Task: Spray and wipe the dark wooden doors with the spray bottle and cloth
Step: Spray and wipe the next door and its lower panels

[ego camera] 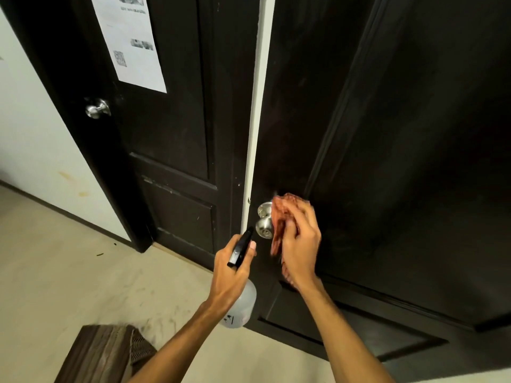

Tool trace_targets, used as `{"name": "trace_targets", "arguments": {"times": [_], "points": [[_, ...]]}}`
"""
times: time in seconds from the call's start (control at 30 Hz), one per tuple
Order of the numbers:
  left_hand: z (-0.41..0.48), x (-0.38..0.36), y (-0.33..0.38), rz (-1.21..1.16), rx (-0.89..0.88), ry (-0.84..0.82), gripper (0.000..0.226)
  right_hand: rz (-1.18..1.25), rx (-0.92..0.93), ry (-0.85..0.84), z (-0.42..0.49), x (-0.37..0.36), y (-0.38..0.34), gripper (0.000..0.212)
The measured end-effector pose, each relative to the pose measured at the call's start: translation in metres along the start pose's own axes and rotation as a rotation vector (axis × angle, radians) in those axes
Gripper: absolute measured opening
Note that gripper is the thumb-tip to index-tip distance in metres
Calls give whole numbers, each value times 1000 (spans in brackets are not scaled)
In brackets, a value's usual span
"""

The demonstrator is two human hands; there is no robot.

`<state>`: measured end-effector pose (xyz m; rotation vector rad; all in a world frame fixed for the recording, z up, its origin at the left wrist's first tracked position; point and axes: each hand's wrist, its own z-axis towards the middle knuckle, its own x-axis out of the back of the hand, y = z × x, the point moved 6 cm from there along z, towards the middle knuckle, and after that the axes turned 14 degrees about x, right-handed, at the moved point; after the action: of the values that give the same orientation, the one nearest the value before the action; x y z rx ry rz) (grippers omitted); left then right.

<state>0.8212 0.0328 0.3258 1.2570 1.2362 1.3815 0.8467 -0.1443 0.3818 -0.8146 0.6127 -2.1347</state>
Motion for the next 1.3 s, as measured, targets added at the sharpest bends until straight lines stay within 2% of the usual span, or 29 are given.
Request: {"name": "trace_targets", "arguments": {"times": [0.03,0.1,0.13,0.2,0.27,0.33,0.4,0.47,0.53,0.6,0.67,0.7,0.77,0.83,0.9,0.97,1.03,1.1,1.17,1.23,1.3], "points": [[-1,4,-1,-14,-3,26,20,-46,85,-68,17,-9,-13,50],[-4,13,-4,-45,-11,87,16,-251,248,-376,35,-41,-35,52],[-4,19,-7,-55,-9,114,12,-446,331,-550,33,-58,-43,49],[-5,28,-10,-71,9,156,7,-798,468,-779,20,-80,-53,33],[-5,35,-11,-80,28,181,8,-911,525,-876,16,-89,-59,24],[-6,40,-13,-95,34,185,8,-881,558,-902,22,-92,-58,25],[-5,43,-15,-106,29,180,13,-787,540,-786,24,-81,-49,29],[-2,44,-17,-114,22,175,26,-528,409,-452,17,-53,-39,40],[0,41,-15,-115,12,172,34,-160,60,-138,-8,-25,-18,56],[1,35,-11,-97,-2,151,32,185,-370,83,-36,-25,2,65],[2,32,-9,-101,0,105,27,530,-685,212,-58,-48,9,63],[2,32,-10,-106,8,84,24,681,-781,243,-64,-61,11,61],[1,35,-11,-116,20,71,26,896,-906,329,-69,-77,11,60],[0,43,-12,-118,25,80,28,989,-949,471,-76,-79,12,57],[-1,51,-12,-99,14,101,26,882,-814,615,-83,-58,6,53],[0,61,-16,-84,9,126,20,602,-504,589,-77,-36,-6,53],[0,66,-19,-77,20,134,19,171,-179,334,-61,-32,-25,56],[1,67,-19,-68,22,151,21,-297,37,21,-41,-47,-39,57],[0,67,-16,-78,27,154,18,-606,250,-270,-27,-67,-51,56],[-1,64,-15,-84,17,148,18,-703,387,-446,-26,-76,-50,55],[-1,62,-14,-89,13,134,24,-581,312,-390,-23,-64,-42,57]]}}
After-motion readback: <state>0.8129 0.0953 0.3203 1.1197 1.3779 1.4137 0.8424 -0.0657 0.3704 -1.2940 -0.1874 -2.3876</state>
